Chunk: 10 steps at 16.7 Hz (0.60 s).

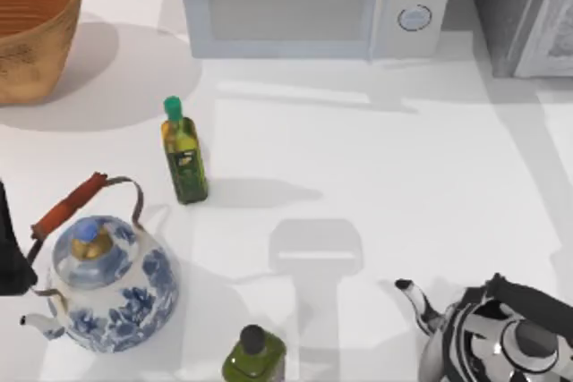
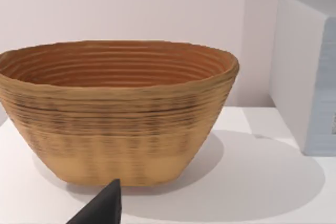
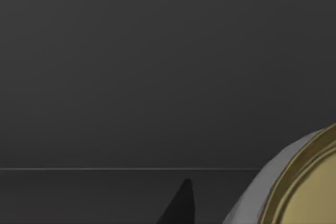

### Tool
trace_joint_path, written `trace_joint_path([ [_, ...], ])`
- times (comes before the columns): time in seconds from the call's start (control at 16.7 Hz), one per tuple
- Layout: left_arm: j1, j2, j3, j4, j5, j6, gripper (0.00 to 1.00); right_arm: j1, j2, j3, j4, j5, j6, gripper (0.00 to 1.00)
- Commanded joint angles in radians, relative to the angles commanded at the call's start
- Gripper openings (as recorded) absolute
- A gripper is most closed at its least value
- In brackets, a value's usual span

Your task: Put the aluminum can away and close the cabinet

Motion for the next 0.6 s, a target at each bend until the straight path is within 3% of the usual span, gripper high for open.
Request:
trace_joint_path([
  [0.36,0.0,0.0,0.0,0.0,0.0,0.0,1.0,-0.026,0.31,0.473,-0.099,-0.043,0.01,0.0],
  [0.6,0.0,0.0,0.0,0.0,0.0,0.0,1.0,-0.034,0.431,0.621,-0.139,-0.065,0.013,0.0],
])
